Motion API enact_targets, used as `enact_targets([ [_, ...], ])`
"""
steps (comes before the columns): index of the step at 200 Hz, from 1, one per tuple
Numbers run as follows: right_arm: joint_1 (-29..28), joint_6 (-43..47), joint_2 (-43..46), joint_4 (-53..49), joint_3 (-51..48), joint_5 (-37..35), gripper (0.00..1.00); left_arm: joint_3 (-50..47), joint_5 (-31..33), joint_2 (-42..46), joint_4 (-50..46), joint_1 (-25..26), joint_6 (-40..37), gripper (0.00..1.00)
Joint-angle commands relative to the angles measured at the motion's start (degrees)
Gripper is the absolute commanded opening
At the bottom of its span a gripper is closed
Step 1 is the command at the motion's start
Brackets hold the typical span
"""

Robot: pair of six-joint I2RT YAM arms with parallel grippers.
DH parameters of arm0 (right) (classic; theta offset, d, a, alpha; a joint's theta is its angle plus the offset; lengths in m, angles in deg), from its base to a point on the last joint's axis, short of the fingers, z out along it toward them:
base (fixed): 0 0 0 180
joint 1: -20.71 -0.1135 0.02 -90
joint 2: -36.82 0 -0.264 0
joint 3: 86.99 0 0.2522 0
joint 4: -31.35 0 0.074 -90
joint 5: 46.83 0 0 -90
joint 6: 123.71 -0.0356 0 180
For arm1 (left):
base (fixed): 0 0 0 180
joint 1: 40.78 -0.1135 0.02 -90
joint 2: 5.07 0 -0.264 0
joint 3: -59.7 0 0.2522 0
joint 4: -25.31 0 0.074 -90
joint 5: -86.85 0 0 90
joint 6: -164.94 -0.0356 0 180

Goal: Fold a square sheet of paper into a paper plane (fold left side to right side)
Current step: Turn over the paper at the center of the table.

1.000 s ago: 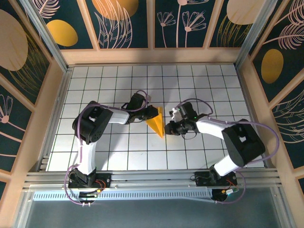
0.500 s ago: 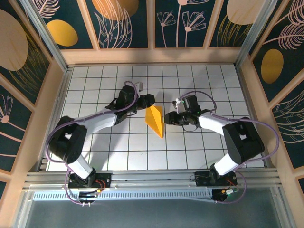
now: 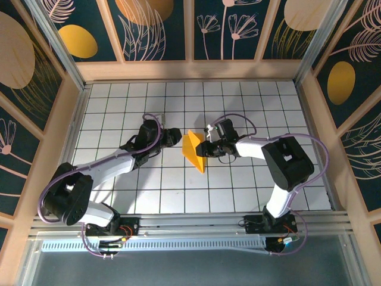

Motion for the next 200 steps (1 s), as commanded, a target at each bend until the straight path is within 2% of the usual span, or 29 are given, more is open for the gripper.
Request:
enact_targets([
  [1, -0.3, 1.1, -1.0, 0.8, 1.5, -1.3, 0.27, -0.7, 3.0, 2.7, -2.0, -0.8, -1.3, 0.49],
  [28, -0.3, 1.9, 1.3, -0.9, 1.8, -3.1, 0.0, -1.3, 4.6, 5.8, -3.2, -1.4, -1.5, 0.51],
  [63, -0.2, 4.4, 7.1, -4.6, 2.4, -6.4, 0.0, -2.8, 3.7, 8.8, -3.0, -2.5, -0.7, 0.56],
  [84, 0.9, 4.6, 9.3, -4.2, 1.5, -3.8, 0.0, -4.6, -1.8, 9.0, 1.5, -3.3, 1.7, 0.59],
  [99, 1.9, 4.4, 11.6, -2.3, 0.0, -1.5, 0.0, -7.1, -7.8, 8.7, 8.5, -4.3, 5.0, 0.6],
  [128, 4.6, 4.6, 16.8, 2.2, -3.6, 7.4, 0.0, -12.4, -20.2, 7.2, 28.1, -6.6, 12.6, 0.61],
  [161, 6.0, 6.4, 21.8, 2.2, -4.0, 20.0, 0.0, -11.1, -31.5, 3.1, 40.3, -6.6, 14.8, 0.61],
  [200, 5.7, 4.5, 25.4, 4.0, -4.3, 27.4, 0.0, -9.8, -36.8, -2.6, 51.6, -6.1, 20.8, 0.6],
])
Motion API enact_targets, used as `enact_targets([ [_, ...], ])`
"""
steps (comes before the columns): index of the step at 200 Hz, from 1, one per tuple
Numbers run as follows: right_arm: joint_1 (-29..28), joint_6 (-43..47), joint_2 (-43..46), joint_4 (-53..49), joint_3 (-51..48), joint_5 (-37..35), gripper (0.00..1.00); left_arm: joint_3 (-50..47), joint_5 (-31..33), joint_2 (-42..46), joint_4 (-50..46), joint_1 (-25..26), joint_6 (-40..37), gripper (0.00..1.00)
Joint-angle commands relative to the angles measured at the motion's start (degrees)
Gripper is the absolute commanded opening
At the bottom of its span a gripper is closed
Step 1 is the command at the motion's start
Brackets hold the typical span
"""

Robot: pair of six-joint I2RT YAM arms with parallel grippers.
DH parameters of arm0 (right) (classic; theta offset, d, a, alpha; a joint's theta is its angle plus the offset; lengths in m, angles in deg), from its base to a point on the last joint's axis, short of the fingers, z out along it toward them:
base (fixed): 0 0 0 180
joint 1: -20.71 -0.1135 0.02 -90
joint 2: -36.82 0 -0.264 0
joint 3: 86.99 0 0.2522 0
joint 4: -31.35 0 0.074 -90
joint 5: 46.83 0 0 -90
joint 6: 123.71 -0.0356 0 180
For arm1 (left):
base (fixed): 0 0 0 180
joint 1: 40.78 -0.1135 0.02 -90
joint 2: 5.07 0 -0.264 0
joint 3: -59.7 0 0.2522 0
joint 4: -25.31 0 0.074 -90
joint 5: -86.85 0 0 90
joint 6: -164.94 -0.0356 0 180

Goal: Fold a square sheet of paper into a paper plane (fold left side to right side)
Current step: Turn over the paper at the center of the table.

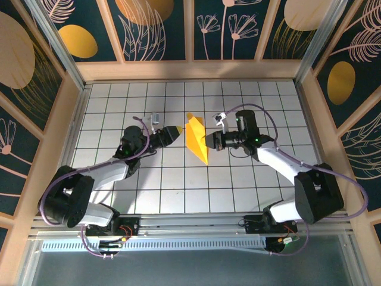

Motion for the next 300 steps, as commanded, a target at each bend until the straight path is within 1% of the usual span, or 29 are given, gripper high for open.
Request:
enact_targets([
  [1, -0.2, -0.1, 2.7, 3.3, -0.5, 8.3, 0.0, 1.9, -7.1, -2.8, 12.9, 0.4, 5.0, 0.6],
  [41, -0.5, -2.1, 2.9, 5.5, -0.6, 9.4, 0.0, 4.4, -9.4, -5.9, 15.9, 2.5, 5.4, 0.59],
  [54, -0.6, -2.4, 2.7, 5.8, -0.5, 9.9, 0.0, 5.1, -9.8, -6.4, 15.8, 3.0, 5.1, 0.56],
  [70, -0.6, -2.9, 2.4, 6.1, -0.6, 10.1, 0.0, 5.6, -10.1, -7.1, 15.8, 3.2, 5.2, 0.5],
  [100, -0.6, -3.4, 2.2, 6.6, -0.7, 9.7, 0.0, 5.9, -9.9, -7.8, 15.7, 3.4, 4.9, 0.33],
  [125, -0.6, -4.0, 2.2, 6.7, -0.8, 8.9, 0.0, 5.8, -8.8, -7.8, 15.4, 3.4, 4.7, 0.21],
  [136, -0.5, -4.0, 2.4, 6.5, -0.6, 8.4, 0.04, 5.8, -8.4, -7.9, 15.6, 3.4, 4.9, 0.17],
  [167, 0.0, -4.4, 4.3, 5.1, 0.2, 5.9, 0.22, 5.4, -7.6, -7.8, 17.5, 3.6, 5.7, 0.07],
  [198, 1.5, -4.9, 8.7, 3.5, 0.4, 3.1, 0.4, 5.1, -6.4, -8.0, 19.1, 3.8, 6.6, 0.03],
  [206, 2.2, -4.5, 10.2, 2.0, 0.4, 1.7, 0.45, 5.1, -6.3, -8.1, 19.8, 4.0, 6.9, 0.03],
  [220, 4.1, -3.8, 13.0, -0.3, -0.5, -1.3, 0.59, 5.2, -6.1, -8.5, 21.1, 4.1, 7.6, 0.02],
  [235, 6.2, -4.0, 15.5, -1.7, -2.3, -3.0, 0.75, 5.4, -6.4, -9.2, 22.7, 4.3, 8.4, 0.02],
  [244, 7.1, -4.2, 16.3, -2.2, -3.5, -3.2, 0.82, 5.6, -6.5, -9.4, 23.2, 4.4, 8.7, 0.02],
  [261, 7.5, -4.9, 16.5, -2.6, -5.4, -0.9, 0.87, 6.0, -6.6, -9.9, 23.8, 4.7, 8.9, 0.02],
  [273, 7.3, -6.8, 16.2, -0.4, -7.2, 2.1, 0.9, 6.2, -6.7, -10.2, 23.8, 5.0, 8.9, 0.02],
  [300, 5.0, -10.0, 16.1, 6.4, -10.5, 7.0, 0.91, 6.9, -6.9, -10.8, 23.7, 5.4, 9.1, 0.02],
])
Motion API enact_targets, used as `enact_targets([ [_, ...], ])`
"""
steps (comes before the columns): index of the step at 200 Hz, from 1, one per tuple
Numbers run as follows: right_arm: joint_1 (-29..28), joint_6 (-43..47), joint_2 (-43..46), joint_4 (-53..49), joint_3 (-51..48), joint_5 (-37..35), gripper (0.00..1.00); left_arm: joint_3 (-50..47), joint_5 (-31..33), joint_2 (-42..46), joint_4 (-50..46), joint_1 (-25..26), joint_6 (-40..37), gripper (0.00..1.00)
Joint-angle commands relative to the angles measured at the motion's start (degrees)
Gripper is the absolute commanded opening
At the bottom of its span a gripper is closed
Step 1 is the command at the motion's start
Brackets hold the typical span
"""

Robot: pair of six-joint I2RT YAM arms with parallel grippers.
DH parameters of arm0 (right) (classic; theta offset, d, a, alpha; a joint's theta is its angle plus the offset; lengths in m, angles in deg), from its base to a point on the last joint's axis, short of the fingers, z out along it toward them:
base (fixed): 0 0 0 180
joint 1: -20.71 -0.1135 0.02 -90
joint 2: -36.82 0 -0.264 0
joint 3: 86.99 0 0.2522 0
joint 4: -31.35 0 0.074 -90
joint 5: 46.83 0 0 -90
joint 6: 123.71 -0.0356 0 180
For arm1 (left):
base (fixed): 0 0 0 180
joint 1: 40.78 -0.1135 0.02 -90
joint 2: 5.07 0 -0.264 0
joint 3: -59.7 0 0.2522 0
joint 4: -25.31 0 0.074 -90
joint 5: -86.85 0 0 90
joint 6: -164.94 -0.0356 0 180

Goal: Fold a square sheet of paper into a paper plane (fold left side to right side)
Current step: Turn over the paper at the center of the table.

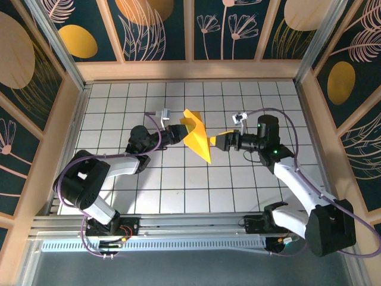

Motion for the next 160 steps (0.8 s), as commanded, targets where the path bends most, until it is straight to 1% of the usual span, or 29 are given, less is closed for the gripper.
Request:
enact_targets([
  [1, -1.9, -3.3, -0.3, 5.8, -2.3, 5.7, 0.91, 2.0, -0.8, -0.9, 4.4, 0.6, 0.5, 0.02],
  [19, -3.1, -5.3, -1.6, 10.0, -3.1, 6.9, 0.91, 2.6, -1.0, -1.4, 4.4, 0.9, 0.6, 0.02],
  [38, -4.0, -7.8, -4.0, 14.2, -2.9, 8.2, 0.86, 3.2, -1.2, -1.8, 4.7, 1.4, 0.9, 0.02],
  [70, -4.5, -9.5, -6.3, 17.6, -0.8, 8.4, 0.69, 3.8, -1.6, -2.4, 5.0, 1.9, 1.4, 0.02],
  [75, -4.5, -9.5, -6.3, 17.7, -0.4, 8.0, 0.65, 3.8, -1.7, -2.5, 5.0, 1.9, 1.5, 0.02],
  [83, -4.3, -9.3, -6.3, 17.6, 0.2, 7.3, 0.55, 3.8, -1.6, -2.6, 5.1, 1.9, 1.6, 0.03],
  [87, -4.3, -9.0, -6.3, 17.4, 0.6, 7.0, 0.52, 3.8, -1.7, -2.7, 5.1, 1.9, 1.6, 0.04],
  [93, -4.2, -8.6, -6.4, 16.8, 1.1, 6.5, 0.46, 3.8, -1.8, -2.7, 5.0, 1.9, 1.6, 0.06],
  [106, -4.1, -7.3, -6.3, 14.8, 2.0, 4.7, 0.31, 3.5, -1.6, -2.2, 4.4, 1.9, 0.8, 0.14],
  [114, -4.1, -6.4, -6.0, 13.1, 2.5, 3.7, 0.26, 3.3, -1.2, -1.6, 3.2, 1.9, -0.2, 0.21],
  [128, -4.1, -4.4, -5.7, 9.6, 3.4, 1.3, 0.16, 2.8, 0.3, 0.4, -1.2, 1.9, -3.5, 0.29],
  [134, -4.0, -3.5, -5.5, 8.1, 3.8, 0.5, 0.13, 2.7, 1.1, 1.4, -3.8, 1.8, -5.3, 0.33],
  [150, -4.0, -1.1, -4.7, 3.4, 5.1, -2.9, 0.08, 2.0, 3.9, 5.2, -11.8, 1.2, -10.3, 0.39],
  [160, -4.1, 0.6, -4.2, 0.2, 6.1, -5.5, 0.06, 1.2, 6.1, 8.1, -16.4, 0.3, -13.0, 0.45],
])
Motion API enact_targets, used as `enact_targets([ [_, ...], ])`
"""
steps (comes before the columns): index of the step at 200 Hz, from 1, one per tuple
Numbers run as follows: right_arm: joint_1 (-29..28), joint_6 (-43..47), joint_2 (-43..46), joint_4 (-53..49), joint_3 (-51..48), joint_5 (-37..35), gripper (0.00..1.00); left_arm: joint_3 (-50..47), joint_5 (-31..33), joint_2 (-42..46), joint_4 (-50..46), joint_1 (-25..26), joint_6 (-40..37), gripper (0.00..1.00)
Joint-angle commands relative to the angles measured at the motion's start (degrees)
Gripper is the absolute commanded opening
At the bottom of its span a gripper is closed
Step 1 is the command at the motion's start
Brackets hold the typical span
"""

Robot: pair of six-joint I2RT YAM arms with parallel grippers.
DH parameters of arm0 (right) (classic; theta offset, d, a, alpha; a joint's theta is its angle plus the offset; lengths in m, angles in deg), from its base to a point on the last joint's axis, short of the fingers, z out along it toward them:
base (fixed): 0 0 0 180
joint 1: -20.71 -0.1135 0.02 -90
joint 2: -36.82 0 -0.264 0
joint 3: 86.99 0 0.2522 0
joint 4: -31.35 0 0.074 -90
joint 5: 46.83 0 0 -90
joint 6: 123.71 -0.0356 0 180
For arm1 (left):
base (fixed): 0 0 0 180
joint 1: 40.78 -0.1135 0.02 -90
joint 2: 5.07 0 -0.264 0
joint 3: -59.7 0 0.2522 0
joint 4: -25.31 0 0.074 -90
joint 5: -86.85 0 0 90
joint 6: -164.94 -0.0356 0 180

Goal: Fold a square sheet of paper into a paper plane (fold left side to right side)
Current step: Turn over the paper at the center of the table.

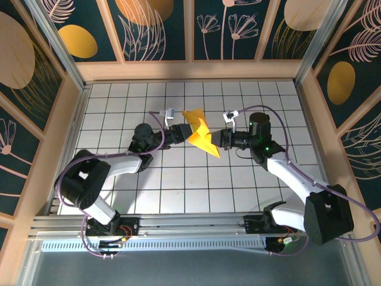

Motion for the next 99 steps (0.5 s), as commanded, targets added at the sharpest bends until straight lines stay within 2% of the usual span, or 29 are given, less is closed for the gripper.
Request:
enact_targets([
  [1, 0.0, 5.5, 2.1, -8.5, 3.2, -6.5, 0.05, -1.2, 4.6, 7.0, -10.6, -1.3, -9.1, 0.45],
  [18, -0.6, 9.2, 2.6, -15.1, 5.7, -13.2, 0.01, -3.1, 9.3, 12.6, -19.0, -3.2, -13.0, 0.51],
  [36, -3.2, 13.2, 2.2, -23.3, 9.6, -24.8, 0.0, -5.3, 16.7, 19.5, -28.3, -5.1, -16.8, 0.59],
  [47, -7.1, 15.6, 1.3, -28.3, 12.4, -36.1, 0.0, -5.9, 23.0, 24.0, -35.4, -5.7, -19.4, 0.62],
  [67, -16.2, 17.8, -2.2, -36.0, 17.4, -61.5, 0.0, -5.9, 33.8, 30.8, -46.2, -5.8, -23.8, 0.65],
  [99, -26.3, 17.2, -12.7, -46.0, 24.3, -90.4, 0.0, -5.5, 45.1, 37.8, -56.7, -5.8, -26.0, 0.65],
])
